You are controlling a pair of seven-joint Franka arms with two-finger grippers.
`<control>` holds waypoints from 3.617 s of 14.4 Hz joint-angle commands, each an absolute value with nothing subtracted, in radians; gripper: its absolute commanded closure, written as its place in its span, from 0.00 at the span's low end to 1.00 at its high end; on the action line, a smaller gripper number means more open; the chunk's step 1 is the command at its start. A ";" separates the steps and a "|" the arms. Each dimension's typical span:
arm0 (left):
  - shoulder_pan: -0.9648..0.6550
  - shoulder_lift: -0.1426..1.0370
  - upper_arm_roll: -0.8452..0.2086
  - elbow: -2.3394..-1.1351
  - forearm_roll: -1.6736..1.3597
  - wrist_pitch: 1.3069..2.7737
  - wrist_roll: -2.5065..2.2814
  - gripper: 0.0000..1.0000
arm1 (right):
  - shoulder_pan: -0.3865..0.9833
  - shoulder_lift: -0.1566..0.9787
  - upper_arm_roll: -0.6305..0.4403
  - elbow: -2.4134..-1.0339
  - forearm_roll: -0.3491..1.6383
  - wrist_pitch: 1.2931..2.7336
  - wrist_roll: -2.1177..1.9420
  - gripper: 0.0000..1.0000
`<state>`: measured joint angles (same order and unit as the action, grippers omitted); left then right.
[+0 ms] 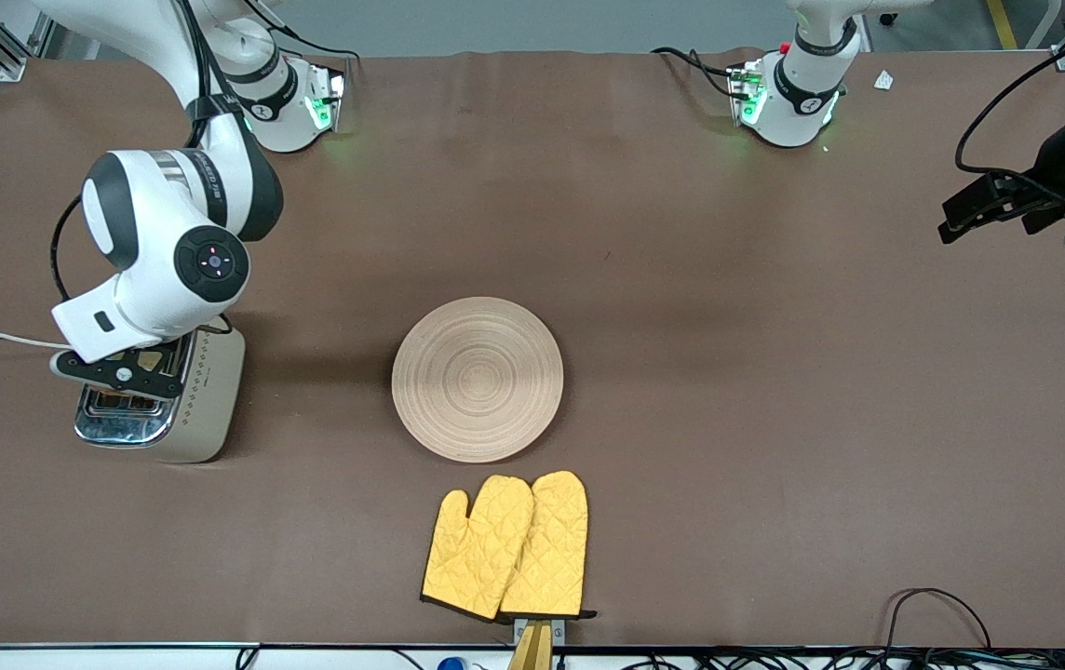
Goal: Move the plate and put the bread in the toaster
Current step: 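Lower the bread into the toaster slot with the right gripper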
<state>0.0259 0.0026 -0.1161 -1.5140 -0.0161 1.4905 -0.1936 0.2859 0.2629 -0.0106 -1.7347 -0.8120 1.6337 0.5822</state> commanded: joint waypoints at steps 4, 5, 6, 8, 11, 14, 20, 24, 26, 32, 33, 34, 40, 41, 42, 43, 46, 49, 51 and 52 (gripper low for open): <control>0.026 -0.009 -0.110 -1.503 -0.025 1.485 -0.186 0.00 | 0.258 0.209 0.002 -1.815 -0.842 1.669 0.611 1.00; 0.026 -0.009 -0.109 -1.503 -0.023 1.485 -0.186 0.00 | 0.255 0.207 0.002 -1.819 -0.842 1.669 0.611 1.00; 0.028 -0.008 -0.109 -1.503 -0.023 1.485 -0.186 0.00 | 0.253 0.198 0.002 -1.828 -0.842 1.670 0.611 1.00; 0.022 -0.003 -0.110 -1.502 -0.023 1.485 -0.187 0.00 | 0.252 0.187 0.002 -1.842 -0.842 1.680 0.611 1.00; 0.014 -0.002 -0.112 -1.502 -0.023 1.485 -0.187 0.00 | 0.242 0.186 0.002 -1.842 -0.844 1.681 0.611 1.00; 0.006 0.002 -0.114 -1.496 -0.021 1.486 -0.189 0.00 | 0.238 0.184 0.002 -1.842 -0.848 1.684 0.609 1.00; 0.006 0.011 -0.117 -1.489 0.002 1.486 -0.178 0.00 | 0.239 0.192 0.002 -1.841 -0.859 1.707 0.623 1.00; 0.015 0.006 -0.121 -1.491 0.002 1.483 -0.178 0.00 | 0.249 0.213 0.003 -1.838 -0.899 1.726 0.687 1.00; 0.015 0.006 -0.121 -1.491 0.003 1.468 -0.179 0.00 | 0.244 0.216 0.003 -1.839 -0.902 1.741 0.689 1.00; 0.014 0.006 -0.121 -1.489 0.002 1.466 -0.178 0.00 | 0.239 0.235 0.003 -1.838 -0.905 1.759 0.699 1.00; 0.015 0.005 -0.121 -1.489 0.002 1.466 -0.178 0.00 | 0.239 0.236 0.003 -1.836 -0.905 1.759 0.704 1.00; 0.017 0.005 -0.121 -1.489 0.003 1.465 -0.178 0.00 | 0.239 0.239 0.003 -1.836 -0.905 1.759 0.706 1.00; 0.017 0.005 -0.120 -1.479 0.003 1.465 -0.179 0.00 | 0.233 0.255 0.005 -1.832 -0.896 1.758 0.715 0.61; 0.017 0.006 -0.121 -1.470 0.003 1.463 -0.178 0.00 | 0.232 0.255 0.005 -1.832 -0.891 1.758 0.715 0.50; 0.015 0.008 -0.121 -1.468 0.003 1.463 -0.178 0.00 | 0.229 0.255 0.005 -1.830 -0.890 1.758 0.716 0.41; 0.008 0.008 -0.121 -1.468 0.003 1.463 -0.178 0.00 | 0.224 0.255 0.005 -1.829 -0.888 1.758 0.718 0.31; 0.008 0.009 -0.123 -1.468 0.003 1.463 -0.178 0.00 | 0.219 0.255 0.005 -1.810 -0.833 1.756 0.718 0.02; 0.011 0.009 -0.124 -1.468 0.031 1.447 -0.178 0.00 | 0.219 0.255 0.005 -1.783 -0.763 1.750 0.716 0.00; 0.009 0.009 -0.124 -1.468 0.038 1.440 -0.178 0.00 | 0.218 0.253 0.003 -1.735 -0.640 1.744 0.718 0.00; 0.012 0.009 -0.124 -1.468 0.038 1.439 -0.178 0.00 | 0.219 0.252 0.003 -1.718 -0.600 1.740 0.716 0.00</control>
